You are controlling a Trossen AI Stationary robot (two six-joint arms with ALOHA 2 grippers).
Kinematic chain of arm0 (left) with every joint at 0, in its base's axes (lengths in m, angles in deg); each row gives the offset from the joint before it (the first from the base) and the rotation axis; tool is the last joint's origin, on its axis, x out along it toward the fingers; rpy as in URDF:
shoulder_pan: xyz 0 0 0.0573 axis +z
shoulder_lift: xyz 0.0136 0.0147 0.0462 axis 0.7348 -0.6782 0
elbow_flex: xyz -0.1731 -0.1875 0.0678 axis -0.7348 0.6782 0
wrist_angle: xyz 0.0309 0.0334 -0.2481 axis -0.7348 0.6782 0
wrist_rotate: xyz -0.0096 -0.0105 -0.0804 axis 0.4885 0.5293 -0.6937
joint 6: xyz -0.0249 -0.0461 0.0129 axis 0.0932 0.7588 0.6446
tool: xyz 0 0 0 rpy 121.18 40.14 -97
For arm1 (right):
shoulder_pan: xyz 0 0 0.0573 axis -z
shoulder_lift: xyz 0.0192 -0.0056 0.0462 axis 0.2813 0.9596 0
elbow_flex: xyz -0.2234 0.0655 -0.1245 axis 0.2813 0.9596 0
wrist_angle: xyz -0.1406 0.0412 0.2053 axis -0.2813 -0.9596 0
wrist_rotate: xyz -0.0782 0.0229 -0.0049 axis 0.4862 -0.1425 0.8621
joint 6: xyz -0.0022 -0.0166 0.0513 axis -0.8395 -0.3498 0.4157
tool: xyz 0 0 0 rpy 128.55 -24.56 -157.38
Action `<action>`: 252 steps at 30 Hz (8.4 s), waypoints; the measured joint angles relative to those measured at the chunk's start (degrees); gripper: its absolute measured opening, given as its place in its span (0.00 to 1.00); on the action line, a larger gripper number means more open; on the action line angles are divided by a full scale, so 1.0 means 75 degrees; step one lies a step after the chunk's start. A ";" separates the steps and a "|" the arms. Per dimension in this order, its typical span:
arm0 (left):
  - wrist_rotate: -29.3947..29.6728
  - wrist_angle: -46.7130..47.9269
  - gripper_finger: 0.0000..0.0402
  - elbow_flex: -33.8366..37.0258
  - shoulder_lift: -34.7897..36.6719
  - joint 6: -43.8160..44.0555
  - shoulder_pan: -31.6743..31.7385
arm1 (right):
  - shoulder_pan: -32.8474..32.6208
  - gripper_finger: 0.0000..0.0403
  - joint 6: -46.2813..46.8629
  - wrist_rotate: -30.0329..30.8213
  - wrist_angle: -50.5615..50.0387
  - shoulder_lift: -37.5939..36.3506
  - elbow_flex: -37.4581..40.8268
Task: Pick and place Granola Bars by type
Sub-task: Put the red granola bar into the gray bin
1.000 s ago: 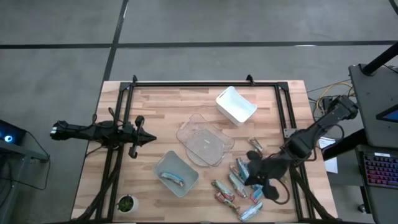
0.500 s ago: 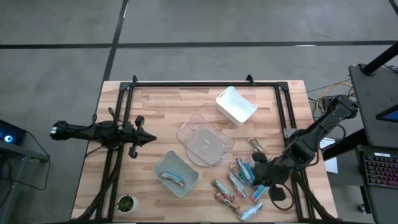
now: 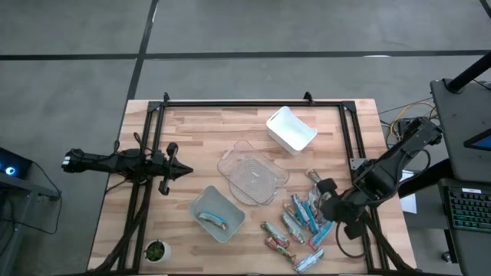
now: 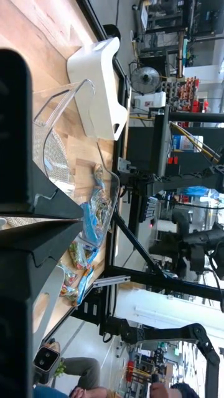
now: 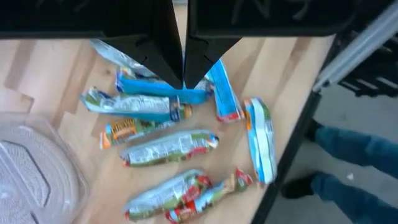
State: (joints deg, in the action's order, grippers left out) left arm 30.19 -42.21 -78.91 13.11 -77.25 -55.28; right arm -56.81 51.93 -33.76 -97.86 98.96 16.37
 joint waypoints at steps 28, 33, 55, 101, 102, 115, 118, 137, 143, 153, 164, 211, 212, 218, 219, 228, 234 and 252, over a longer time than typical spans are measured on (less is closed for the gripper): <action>-0.0001 0.0001 0.00 -0.0001 -0.0001 0.0001 0.0001 | 0.1387 0.08 -0.1695 -0.1253 -0.0887 -0.0141 0.0266; 0.0001 0.0000 0.00 -0.0001 0.0000 0.0001 0.0002 | 0.1494 0.24 -0.1851 -0.1551 -0.0817 -0.0141 0.0320; 0.0002 0.0001 0.00 -0.0001 -0.0001 0.0000 0.0002 | 0.1064 0.55 -0.0937 -0.1628 -0.0476 -0.0129 0.0843; -0.0001 -0.0002 0.00 -0.0001 -0.0001 0.0000 0.0000 | -0.1037 0.54 -0.0826 -0.0715 0.2109 0.1575 0.2155; -0.0001 0.0000 0.00 0.0001 0.0001 0.0000 0.0001 | -0.1037 0.54 -0.0799 -0.0643 0.2121 0.1575 0.2194; 0.0000 0.0000 0.00 0.0002 -0.0001 0.0000 0.0001 | -0.1369 0.54 -0.0514 -0.0542 0.2200 0.1575 0.2395; 0.0002 0.0001 0.00 0.0002 -0.0001 0.0000 0.0002 | -0.1375 0.54 -0.0505 -0.0539 0.2381 0.1575 0.2503; 0.0000 0.0001 0.00 0.0001 -0.0001 0.0000 0.0002 | -0.1407 0.54 -0.0449 -0.0326 0.3076 0.1572 0.3105; 0.0002 0.0001 0.00 0.0002 -0.0001 0.0000 0.0002 | -0.1409 0.54 -0.0415 -0.0323 0.3309 0.1861 0.3199; 0.0001 0.0000 0.00 -0.0001 0.0000 0.0000 0.0001 | -0.1407 0.54 -0.0275 -0.0323 0.3720 0.2255 0.3199; -0.0001 -0.0001 0.00 -0.0001 -0.0001 0.0000 0.0002 | -0.1407 0.52 -0.0269 -0.0122 0.3707 0.2269 0.3199; -0.0001 -0.0002 0.00 -0.0001 0.0000 0.0000 0.0002 | -0.0699 0.08 0.0427 -0.0208 0.3689 0.0241 0.2425; -0.0001 -0.0001 0.00 0.0001 0.0002 0.0000 0.0002 | -0.0636 0.08 0.0375 -0.0204 0.3672 0.0318 0.2367; -0.0001 -0.0002 0.00 -0.0001 0.0002 0.0000 0.0002 | -0.0260 0.08 0.0017 -0.0205 0.3671 0.1056 0.1654; 0.0002 -0.0001 0.00 -0.0001 -0.0001 0.0002 0.0002 | -0.0185 0.08 -0.0003 -0.0209 0.3686 0.1240 0.1480; 0.0002 -0.0002 0.00 0.0000 0.0002 0.0000 0.0002 | 0.0714 0.08 -0.0006 -0.0519 0.3659 0.2914 -0.0275; -0.0001 0.0000 0.00 0.0002 0.0001 0.0000 0.0001 | 0.1267 0.08 -0.0003 -0.0789 0.3649 0.3865 -0.1577; 0.0002 0.0001 0.00 0.0000 -0.0022 0.0000 0.0000 | 0.2025 0.08 0.0206 -0.0840 0.3638 0.5413 -0.3955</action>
State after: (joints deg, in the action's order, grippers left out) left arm 30.20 -42.21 -78.91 12.95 -77.25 -55.28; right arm -41.62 53.48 -40.06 -70.58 139.56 -13.29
